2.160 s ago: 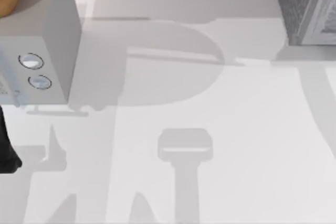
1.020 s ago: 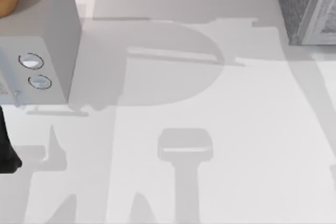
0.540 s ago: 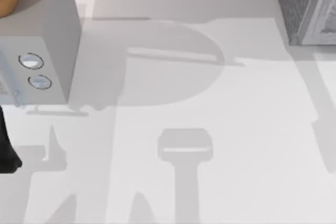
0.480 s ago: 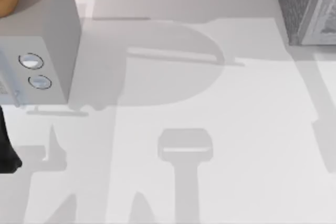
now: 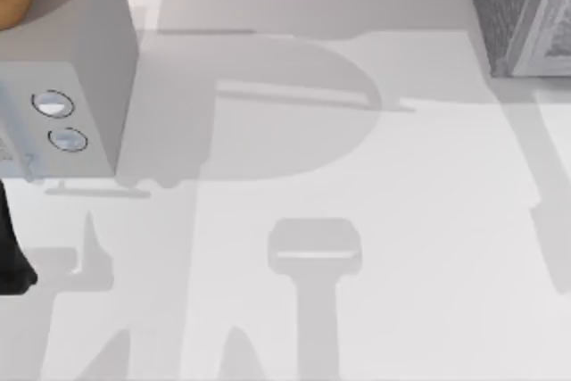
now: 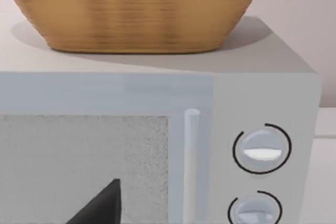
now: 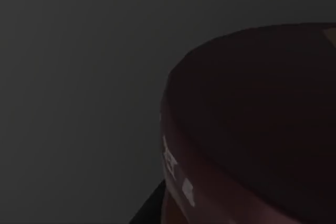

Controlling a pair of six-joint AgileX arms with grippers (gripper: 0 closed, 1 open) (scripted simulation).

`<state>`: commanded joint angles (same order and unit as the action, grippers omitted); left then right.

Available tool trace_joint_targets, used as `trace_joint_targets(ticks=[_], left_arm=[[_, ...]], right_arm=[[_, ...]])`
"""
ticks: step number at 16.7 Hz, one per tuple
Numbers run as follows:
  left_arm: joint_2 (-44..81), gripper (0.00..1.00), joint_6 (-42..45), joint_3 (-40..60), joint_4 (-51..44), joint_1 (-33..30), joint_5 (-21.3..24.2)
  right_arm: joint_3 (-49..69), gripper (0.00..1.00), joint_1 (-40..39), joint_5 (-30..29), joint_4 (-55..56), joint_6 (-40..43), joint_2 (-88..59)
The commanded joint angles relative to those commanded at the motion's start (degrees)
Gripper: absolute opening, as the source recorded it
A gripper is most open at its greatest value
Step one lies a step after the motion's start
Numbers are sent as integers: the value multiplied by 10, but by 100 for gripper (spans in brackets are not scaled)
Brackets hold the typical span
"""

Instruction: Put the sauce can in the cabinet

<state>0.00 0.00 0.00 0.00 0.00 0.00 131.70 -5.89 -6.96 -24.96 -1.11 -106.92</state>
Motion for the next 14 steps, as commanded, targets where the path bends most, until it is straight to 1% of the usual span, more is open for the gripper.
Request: trace_joint_targets(ticks=[8,9,14], left_arm=[[0,100,0,0,0,0,0],[0,100,0,0,0,0,0],[0,100,0,0,0,0,0]], right_arm=[[0,98,0,0,0,0,0],[0,100,0,0,0,0,0],[0,100,0,0,0,0,0]])
